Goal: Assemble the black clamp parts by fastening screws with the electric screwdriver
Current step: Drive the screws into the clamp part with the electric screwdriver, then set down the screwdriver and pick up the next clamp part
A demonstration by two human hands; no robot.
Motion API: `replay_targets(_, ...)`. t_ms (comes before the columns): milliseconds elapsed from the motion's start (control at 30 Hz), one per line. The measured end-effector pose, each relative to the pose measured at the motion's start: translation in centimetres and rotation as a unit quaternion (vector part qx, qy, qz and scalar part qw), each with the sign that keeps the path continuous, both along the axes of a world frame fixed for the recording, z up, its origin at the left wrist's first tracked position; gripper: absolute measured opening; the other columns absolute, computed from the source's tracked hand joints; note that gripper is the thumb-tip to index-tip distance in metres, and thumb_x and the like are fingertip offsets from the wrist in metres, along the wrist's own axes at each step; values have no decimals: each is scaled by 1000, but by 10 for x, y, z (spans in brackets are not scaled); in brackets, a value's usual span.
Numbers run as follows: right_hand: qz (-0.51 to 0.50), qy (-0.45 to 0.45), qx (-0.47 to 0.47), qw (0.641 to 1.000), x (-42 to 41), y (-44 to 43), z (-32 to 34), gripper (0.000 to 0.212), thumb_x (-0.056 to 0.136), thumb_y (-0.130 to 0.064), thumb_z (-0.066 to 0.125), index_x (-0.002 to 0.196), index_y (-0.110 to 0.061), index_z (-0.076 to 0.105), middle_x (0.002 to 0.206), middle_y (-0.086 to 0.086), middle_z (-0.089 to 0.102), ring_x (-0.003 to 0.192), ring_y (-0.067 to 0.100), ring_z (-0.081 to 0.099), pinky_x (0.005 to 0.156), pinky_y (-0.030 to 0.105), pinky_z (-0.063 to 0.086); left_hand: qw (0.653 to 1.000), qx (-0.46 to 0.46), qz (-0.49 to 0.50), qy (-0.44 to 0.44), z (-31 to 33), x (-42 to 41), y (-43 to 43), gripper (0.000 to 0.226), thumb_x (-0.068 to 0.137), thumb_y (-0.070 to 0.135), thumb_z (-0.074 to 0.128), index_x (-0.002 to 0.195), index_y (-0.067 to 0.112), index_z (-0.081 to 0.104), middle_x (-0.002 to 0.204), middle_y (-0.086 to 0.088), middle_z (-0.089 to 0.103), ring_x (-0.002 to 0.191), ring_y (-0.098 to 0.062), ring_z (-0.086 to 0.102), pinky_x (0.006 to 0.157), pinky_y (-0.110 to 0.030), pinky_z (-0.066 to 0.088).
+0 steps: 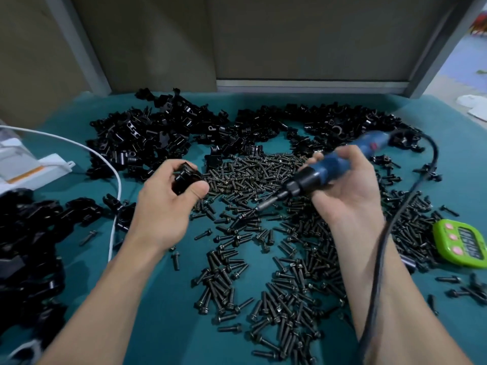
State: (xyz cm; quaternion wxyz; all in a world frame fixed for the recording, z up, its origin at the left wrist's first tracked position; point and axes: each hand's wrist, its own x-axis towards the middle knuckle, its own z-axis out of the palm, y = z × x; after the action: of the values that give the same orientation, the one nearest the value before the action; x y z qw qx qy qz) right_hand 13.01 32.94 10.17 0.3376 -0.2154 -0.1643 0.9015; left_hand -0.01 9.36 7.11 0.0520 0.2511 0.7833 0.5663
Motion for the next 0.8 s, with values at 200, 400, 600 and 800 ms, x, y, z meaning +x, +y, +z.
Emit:
replay_targets(200, 39, -260, 265, 928, -20, -26, 2, 33, 92, -8, 73, 114, -19, 51, 119, 12, 67, 100, 25, 73, 97, 45, 59, 1000, 7, 3, -11, -2, 12, 11, 21, 97, 27, 73, 106, 40, 60, 94, -1, 72, 82, -33, 62, 73, -43, 54)
replay_targets(400, -53, -546, 539, 639, -28, -43, -10, 79, 81, -56, 74, 146, -30, 37, 89, -6, 62, 71, 12, 66, 65, 24, 48, 999, 3, 47, 25, -5, 19, 12, 30, 95, 38, 72, 107, 53, 49, 72, -8, 64, 54, 0, 51, 70, -36, 43)
replay_targets(600, -14, -614, 592, 521, -24, -53, 4, 51, 95, -50, 63, 139, -24, 52, 103, 5, 66, 86, 29, 51, 80, 40, 41, 996, -4, 79, 44, -3, 20, 9, 35, 95, 40, 70, 117, 50, 43, 73, -4, 64, 48, -4, 49, 63, -34, 44)
replay_targets(800, 247, -514, 728, 380, 36, -64, 41, 14, 84, -21, 78, 74, -30, 76, 69, -15, 71, 59, 2, 68, 64, 25, 63, 996, 11, 86, 29, -4, 18, 10, 30, 99, 36, 67, 116, 45, 45, 64, 1, 56, 45, -4, 48, 69, -35, 45)
